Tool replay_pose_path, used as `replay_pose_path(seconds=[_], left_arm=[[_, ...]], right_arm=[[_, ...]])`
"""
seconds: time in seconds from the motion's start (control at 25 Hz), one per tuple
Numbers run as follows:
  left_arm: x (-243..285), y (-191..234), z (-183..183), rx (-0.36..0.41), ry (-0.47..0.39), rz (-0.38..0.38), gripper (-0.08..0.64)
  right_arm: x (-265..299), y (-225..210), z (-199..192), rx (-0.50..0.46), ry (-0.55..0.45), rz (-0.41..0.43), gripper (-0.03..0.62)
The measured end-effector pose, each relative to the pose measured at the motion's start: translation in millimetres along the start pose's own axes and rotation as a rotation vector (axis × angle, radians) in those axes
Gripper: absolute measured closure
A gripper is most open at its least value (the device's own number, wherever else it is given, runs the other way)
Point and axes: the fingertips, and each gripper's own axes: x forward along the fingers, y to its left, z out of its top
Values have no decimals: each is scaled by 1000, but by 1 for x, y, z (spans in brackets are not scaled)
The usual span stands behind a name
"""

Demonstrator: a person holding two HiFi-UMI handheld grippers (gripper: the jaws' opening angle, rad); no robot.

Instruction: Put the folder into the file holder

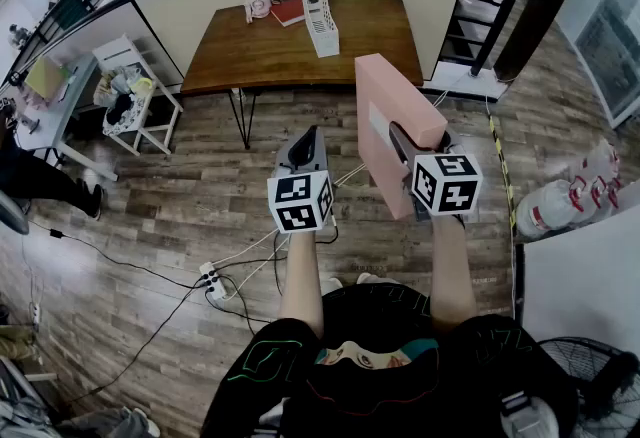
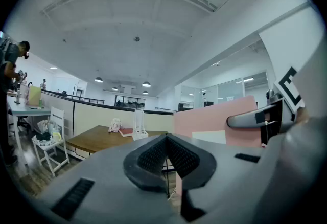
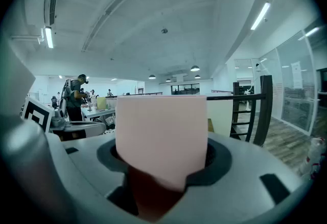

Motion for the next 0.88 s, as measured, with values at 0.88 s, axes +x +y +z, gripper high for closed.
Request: replay_pose_path(seconds=[0.88], left_arm=[[4, -6, 6, -9, -28, 60, 560]], right_arm=[[5, -27, 14, 25, -34, 16, 311]])
